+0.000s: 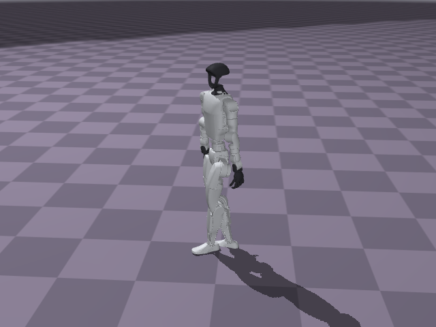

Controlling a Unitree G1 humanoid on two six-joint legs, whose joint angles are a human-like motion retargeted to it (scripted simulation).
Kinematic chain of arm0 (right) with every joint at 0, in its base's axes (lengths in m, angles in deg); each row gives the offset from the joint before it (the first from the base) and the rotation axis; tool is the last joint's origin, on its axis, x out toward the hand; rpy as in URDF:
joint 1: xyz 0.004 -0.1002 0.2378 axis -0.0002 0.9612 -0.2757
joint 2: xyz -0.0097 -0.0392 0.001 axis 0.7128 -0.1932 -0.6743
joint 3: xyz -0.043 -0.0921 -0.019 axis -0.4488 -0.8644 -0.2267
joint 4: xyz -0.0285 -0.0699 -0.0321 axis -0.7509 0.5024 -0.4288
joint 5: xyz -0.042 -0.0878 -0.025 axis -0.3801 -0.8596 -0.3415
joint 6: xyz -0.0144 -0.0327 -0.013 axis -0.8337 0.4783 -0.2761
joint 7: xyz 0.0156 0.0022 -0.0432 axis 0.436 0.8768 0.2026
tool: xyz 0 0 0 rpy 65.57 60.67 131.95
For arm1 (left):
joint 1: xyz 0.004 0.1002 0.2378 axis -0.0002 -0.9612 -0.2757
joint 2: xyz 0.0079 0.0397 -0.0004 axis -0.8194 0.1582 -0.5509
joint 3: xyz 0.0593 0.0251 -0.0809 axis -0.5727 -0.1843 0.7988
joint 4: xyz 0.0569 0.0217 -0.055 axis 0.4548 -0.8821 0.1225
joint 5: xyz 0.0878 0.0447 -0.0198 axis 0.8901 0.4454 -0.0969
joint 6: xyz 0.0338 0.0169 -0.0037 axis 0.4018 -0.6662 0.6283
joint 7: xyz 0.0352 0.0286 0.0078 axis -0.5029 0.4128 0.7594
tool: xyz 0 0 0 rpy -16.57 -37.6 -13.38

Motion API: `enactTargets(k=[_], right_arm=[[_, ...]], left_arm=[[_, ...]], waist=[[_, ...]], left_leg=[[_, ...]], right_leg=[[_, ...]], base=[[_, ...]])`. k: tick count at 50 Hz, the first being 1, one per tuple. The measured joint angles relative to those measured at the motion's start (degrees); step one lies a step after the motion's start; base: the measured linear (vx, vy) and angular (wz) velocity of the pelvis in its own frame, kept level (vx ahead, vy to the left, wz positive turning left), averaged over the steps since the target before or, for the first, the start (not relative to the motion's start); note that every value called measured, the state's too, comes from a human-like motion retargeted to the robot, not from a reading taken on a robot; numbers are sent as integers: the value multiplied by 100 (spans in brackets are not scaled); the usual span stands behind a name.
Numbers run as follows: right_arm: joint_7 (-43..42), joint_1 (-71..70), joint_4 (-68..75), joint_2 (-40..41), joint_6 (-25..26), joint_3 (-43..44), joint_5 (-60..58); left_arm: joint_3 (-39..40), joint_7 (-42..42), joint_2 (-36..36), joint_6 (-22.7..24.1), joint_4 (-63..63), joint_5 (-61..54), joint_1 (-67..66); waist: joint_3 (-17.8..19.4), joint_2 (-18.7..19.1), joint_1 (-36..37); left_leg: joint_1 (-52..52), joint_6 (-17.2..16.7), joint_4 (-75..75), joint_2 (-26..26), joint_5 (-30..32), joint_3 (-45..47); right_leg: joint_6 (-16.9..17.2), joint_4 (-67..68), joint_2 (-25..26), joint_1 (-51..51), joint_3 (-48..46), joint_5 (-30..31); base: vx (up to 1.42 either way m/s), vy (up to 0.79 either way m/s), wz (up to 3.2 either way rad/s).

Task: In place motions

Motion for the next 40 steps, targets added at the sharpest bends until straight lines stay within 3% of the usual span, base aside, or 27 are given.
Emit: enactTargets(k=[6,13,16,28,40], right_arm=[[-32,-59,-31,-17,35,-10,-101],[16,-121,49,-57,92,6,104],[9,-155,128,-88,157,63,204],[-132,-245,404,-183,379,155,343],[-146,-240,282,-99,396,128,332]], left_arm=[[-152,115,20,2,-41,3,-32],[-261,84,-61,-121,-77,207,-83],[-216,75,-67,-116,-6,183,-85],[-180,-134,-26,-127,222,14,141],[-341,-259,142,-116,188,175,75]], waist=[[-109,190,-208],[-329,348,-678],[-462,354,-1553],[-449,545,-2225],[-368,587,-2081]], left_leg=[[169,264,-79,188,-173,717],[409,261,-268,472,-379,1451],[470,53,-245,571,-437,1046],[486,46,-251,777,-568,1410],[520,57,-254,796,-649,1811]], right_leg=[[-179,75,252,-178,955,153],[-366,-65,493,-430,1933,489],[-353,-238,382,-462,1533,597],[-435,-273,526,-805,2212,924],[-574,-287,703,-895,2770,1057]], base=[[8,-17,-161],[0,-22,-140],[-9,-20,58],[-12,-9,-60],[-4,1,-40]])
